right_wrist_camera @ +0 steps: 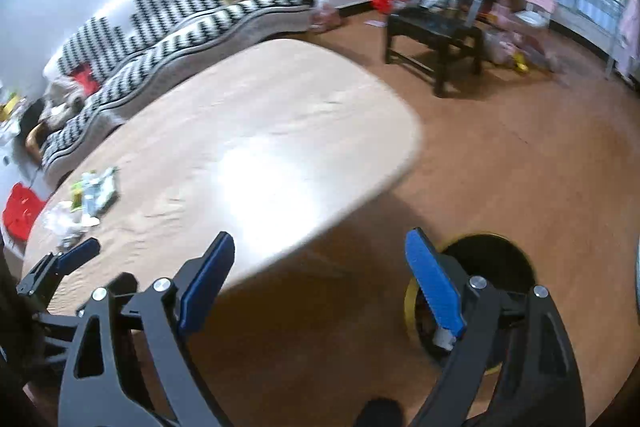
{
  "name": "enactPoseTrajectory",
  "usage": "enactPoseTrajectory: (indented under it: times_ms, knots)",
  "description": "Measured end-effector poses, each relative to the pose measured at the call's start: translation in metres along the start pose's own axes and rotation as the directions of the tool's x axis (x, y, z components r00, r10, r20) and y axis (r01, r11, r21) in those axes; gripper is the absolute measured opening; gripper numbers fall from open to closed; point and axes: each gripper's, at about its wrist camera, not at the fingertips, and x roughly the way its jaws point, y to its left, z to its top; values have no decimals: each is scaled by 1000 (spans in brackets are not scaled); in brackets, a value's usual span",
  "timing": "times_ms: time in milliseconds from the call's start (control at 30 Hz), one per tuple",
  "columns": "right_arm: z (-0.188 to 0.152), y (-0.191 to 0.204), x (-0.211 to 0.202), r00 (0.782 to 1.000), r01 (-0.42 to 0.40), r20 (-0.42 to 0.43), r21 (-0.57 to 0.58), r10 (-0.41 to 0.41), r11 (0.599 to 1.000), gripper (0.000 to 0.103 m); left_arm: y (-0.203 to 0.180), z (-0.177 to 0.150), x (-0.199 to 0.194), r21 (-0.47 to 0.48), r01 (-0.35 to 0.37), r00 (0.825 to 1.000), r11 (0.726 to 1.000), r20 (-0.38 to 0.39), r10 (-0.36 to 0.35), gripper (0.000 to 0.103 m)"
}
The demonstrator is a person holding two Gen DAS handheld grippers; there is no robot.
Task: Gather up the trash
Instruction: 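Move both tools back over the remaining trash on the table, then grasp the clear plastic bag with the left tool while the right tool grasps the pill blister pack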
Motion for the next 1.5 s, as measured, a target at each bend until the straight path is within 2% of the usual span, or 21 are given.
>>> enactPoseTrajectory:
  times_ms: [167,267,400,567,667,833,1000,1200,1400,1500]
  knots:
    - [6,91,16,995,-98,-9,-90,97,991,84,88,-11,-39,-104,-105,994,989,28,108,95]
    - [4,138,23,989,-146,-20,-141,145,979,84,141,-25,-64,-181,-156,986,971,36,165,95]
    - [-3,205,34,978,-208,-33,-224,206,952,84,205,-47,-95,-292,-229,968,929,31,249,95]
    - [-15,265,42,967,-252,-48,-312,249,916,84,256,-68,-123,-383,-273,953,883,20,303,95]
    - [-21,295,46,958,-284,-56,-348,283,893,84,276,-79,-133,-412,-290,946,864,11,323,95]
    - [-26,325,56,956,-287,-64,-396,286,872,84,298,-83,-130,-430,-308,942,849,-10,336,95]
    - [-22,338,78,959,-279,-69,-400,274,873,83,313,-78,-114,-457,-297,946,839,-17,325,95]
    - [-13,353,121,965,-261,-87,-405,247,876,76,336,-63,-78,-510,-284,951,812,-39,308,95]
    - [-7,364,163,965,-263,-121,-398,235,879,71,349,-53,-39,-525,-314,945,791,-93,313,95]
    - [-4,367,179,962,-271,-141,-394,234,878,63,349,-47,-23,-528,-319,945,787,-113,308,95]
